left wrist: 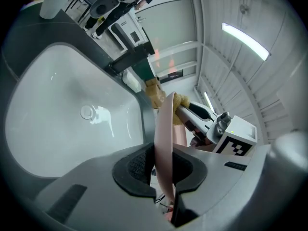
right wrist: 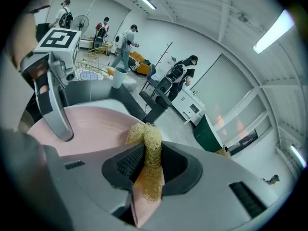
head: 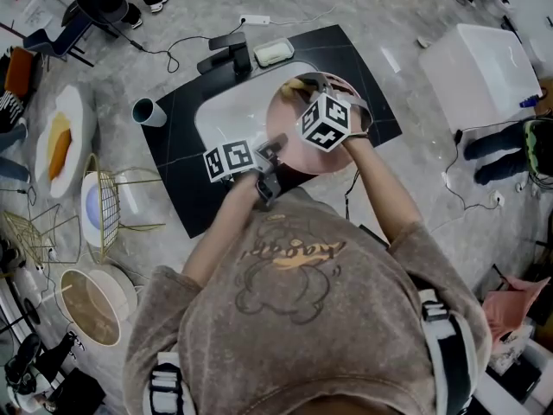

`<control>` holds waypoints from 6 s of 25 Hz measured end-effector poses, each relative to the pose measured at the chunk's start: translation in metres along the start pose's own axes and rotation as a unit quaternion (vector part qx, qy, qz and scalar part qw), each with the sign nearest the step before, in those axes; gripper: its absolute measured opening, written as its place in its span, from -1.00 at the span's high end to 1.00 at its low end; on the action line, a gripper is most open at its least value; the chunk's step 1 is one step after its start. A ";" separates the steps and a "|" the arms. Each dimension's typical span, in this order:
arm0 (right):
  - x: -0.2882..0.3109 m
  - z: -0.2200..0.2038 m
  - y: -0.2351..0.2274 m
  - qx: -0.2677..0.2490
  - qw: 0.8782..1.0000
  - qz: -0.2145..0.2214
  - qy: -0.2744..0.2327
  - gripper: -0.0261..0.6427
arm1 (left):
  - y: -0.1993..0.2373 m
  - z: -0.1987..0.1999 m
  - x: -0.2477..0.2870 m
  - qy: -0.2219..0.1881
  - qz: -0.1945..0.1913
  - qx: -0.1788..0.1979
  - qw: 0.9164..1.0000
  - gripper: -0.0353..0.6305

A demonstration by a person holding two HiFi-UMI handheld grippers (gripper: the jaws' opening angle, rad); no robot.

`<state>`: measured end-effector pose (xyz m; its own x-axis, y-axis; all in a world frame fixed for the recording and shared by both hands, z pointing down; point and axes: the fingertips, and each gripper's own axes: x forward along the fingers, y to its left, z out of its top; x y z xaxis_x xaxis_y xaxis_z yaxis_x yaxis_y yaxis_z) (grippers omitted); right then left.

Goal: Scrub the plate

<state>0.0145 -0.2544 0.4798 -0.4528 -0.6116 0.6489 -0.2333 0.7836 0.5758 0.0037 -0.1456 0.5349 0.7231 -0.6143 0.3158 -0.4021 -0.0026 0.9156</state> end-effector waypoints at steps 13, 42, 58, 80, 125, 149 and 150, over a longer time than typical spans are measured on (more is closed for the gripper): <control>-0.001 -0.041 -0.022 -0.011 0.998 -0.039 0.051 0.67 | 0.004 0.010 -0.007 -0.022 0.025 0.029 0.999 0.73; -0.034 -0.065 0.062 0.038 0.992 0.096 0.071 0.67 | 0.034 0.064 -0.045 -0.138 0.064 -0.018 0.988 0.73; -0.033 -0.022 0.119 0.074 0.984 0.159 0.022 0.67 | 0.042 0.070 -0.043 -0.153 0.055 -0.066 0.985 0.72; -0.027 0.028 0.132 0.096 0.979 0.174 -0.035 0.67 | 0.030 0.059 -0.030 -0.138 0.065 -0.057 0.987 0.72; -0.007 0.091 0.126 0.244 0.937 0.206 -0.142 0.67 | 0.154 0.052 -0.231 -0.289 0.215 -0.098 0.928 0.73; 0.001 0.086 0.138 0.250 0.931 0.233 -0.129 0.67 | 0.222 0.041 -0.269 -0.276 0.262 -0.123 0.917 0.73; 0.002 0.086 0.138 0.250 0.931 0.233 -0.129 0.67 | 0.223 0.040 -0.271 -0.277 0.262 -0.125 0.916 0.74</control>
<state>-0.0924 -0.1383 0.5179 -0.7812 -0.1959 0.5927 -0.3018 0.9497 -0.0838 -0.3044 -0.0117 0.6435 0.0427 -0.7859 0.6169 -0.4219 0.5455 0.7242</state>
